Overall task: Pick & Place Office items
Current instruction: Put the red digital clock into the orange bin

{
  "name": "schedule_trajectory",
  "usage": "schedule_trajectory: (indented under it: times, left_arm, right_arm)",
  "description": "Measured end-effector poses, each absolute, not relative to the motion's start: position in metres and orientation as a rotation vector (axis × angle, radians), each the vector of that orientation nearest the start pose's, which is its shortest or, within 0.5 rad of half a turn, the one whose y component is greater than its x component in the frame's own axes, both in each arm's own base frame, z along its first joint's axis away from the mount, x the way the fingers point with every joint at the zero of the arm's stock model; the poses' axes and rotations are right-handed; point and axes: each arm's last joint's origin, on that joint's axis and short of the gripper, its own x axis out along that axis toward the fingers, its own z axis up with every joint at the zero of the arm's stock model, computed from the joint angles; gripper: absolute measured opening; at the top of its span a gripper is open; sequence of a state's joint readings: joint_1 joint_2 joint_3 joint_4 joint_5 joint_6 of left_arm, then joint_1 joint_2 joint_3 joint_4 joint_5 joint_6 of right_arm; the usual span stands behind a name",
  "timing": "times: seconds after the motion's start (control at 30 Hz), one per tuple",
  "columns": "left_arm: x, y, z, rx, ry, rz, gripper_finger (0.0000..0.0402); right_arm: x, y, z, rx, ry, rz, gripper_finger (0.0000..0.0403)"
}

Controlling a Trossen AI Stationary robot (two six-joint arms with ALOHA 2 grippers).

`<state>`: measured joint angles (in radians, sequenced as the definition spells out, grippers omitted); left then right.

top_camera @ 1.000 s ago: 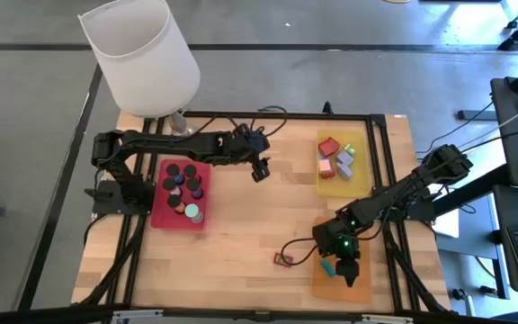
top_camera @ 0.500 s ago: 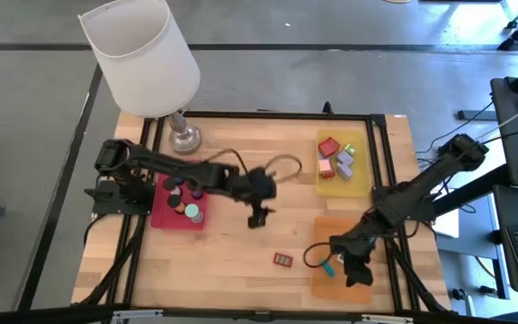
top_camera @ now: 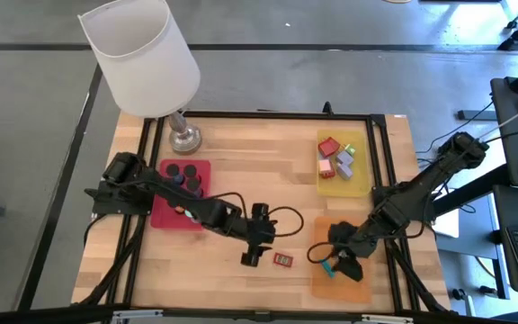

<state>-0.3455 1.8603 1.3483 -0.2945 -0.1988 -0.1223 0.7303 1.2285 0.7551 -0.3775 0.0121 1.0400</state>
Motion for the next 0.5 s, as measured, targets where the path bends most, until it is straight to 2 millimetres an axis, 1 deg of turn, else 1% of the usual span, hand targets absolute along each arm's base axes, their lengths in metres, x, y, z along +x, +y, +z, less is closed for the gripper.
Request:
schedule_trajectory:
  times: [0.13,0.23,0.33,0.4,0.5]
  left_arm:
    - [0.378,-0.139,0.228,-0.02,0.764,-0.061,0.0246]
    - [0.376,-0.142,0.227,-0.074,0.772,-0.046,0.0246]
    - [0.375,-0.146,0.227,-0.115,0.776,-0.041,0.0246]
    - [0.373,-0.147,0.226,-0.132,0.801,-0.039,0.0246]
    - [0.367,-0.147,0.223,-0.166,0.87,-0.01,0.0246]
  right_arm:
    - [0.192,0.15,0.224,0.391,0.8,0.052,0.024]
    - [0.207,0.149,0.226,0.297,0.637,-0.012,0.024]
    - [0.225,0.154,0.222,0.253,0.557,0.022,0.024]
    - [0.235,0.16,0.215,0.247,0.52,0.038,0.024]
    - [0.248,0.164,0.203,0.236,0.557,0.071,0.0243]
